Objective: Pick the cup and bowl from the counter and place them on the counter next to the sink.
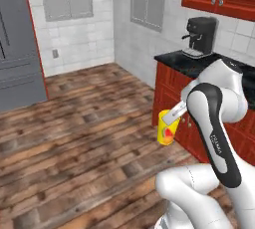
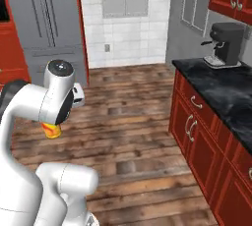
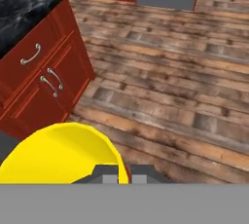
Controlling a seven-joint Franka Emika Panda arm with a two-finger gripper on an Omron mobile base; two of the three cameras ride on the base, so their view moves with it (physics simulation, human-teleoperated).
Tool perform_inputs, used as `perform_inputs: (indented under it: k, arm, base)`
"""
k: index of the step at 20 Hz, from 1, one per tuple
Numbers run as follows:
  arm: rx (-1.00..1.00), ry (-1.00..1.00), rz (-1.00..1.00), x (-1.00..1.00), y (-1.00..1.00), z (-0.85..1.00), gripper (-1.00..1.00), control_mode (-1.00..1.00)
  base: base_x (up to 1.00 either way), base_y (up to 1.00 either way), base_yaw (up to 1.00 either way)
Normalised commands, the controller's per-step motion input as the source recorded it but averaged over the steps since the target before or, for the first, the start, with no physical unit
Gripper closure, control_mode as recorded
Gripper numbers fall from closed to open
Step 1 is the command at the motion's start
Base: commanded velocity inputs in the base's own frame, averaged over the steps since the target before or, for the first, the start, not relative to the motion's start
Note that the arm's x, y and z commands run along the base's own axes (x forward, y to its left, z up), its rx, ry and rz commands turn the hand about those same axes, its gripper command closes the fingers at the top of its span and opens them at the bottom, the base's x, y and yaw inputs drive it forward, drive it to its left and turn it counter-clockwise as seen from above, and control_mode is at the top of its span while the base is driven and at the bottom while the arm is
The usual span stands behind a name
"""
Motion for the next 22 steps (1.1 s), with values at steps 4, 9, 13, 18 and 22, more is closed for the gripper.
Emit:
perform_inputs:
  k: [4,9,13,18,22]
  arm:
    - [0.00,0.00,0.00,0.00,0.00,0.00,1.00,1.00]
    - [0.00,0.00,0.00,0.00,0.00,0.00,1.00,1.00]
    - [0.00,0.00,0.00,0.00,0.00,0.00,1.00,1.00]
    - [0.00,0.00,0.00,0.00,0.00,0.00,1.00,1.00]
    - [0.00,0.00,0.00,0.00,0.00,0.00,1.00,1.00]
  base:
    - [0.26,0.00,-0.88]
    - [0.24,0.00,-0.89]
    - [0.25,0.00,-0.89]
    - [0.29,0.00,-0.86]
    - [0.18,-0.13,-0.07]
